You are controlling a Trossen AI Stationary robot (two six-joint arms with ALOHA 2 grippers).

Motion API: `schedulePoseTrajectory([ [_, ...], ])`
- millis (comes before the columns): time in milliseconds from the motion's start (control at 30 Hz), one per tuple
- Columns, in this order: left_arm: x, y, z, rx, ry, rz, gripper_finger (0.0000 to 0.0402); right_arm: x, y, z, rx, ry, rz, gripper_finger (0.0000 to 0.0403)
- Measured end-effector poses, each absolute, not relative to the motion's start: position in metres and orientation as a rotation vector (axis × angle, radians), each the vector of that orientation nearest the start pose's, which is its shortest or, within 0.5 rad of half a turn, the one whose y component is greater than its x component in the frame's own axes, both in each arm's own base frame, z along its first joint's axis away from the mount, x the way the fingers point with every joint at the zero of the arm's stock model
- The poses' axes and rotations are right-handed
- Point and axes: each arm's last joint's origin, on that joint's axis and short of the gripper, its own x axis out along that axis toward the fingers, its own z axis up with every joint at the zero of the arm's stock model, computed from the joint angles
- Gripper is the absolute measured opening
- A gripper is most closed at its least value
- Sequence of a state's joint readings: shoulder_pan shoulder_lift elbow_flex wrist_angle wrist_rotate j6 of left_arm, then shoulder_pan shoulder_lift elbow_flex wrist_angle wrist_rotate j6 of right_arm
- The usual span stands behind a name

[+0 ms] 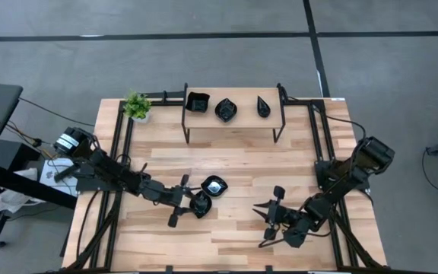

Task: Pick & Place Mini shaped plates
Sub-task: Stack the black leaf shaped plate on top of the black leaf shaped plate on the shelf

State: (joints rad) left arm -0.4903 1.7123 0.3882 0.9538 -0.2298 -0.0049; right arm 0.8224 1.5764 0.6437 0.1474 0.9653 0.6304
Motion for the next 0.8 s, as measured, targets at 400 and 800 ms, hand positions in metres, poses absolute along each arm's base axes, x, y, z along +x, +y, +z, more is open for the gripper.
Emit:
schedulePoseTrajectory([
  [400,0.232,-0.108,0.090,-0.107,0.572,-0.163,0.0180,0.205,0.186,0.147,0.016,0.417,-0.275,0.0059],
  [800,0.216,-0.099,0.099,-0.251,0.742,-0.024,0.0175,0.205,0.187,0.146,0.045,0.442,-0.242,0.0059],
])
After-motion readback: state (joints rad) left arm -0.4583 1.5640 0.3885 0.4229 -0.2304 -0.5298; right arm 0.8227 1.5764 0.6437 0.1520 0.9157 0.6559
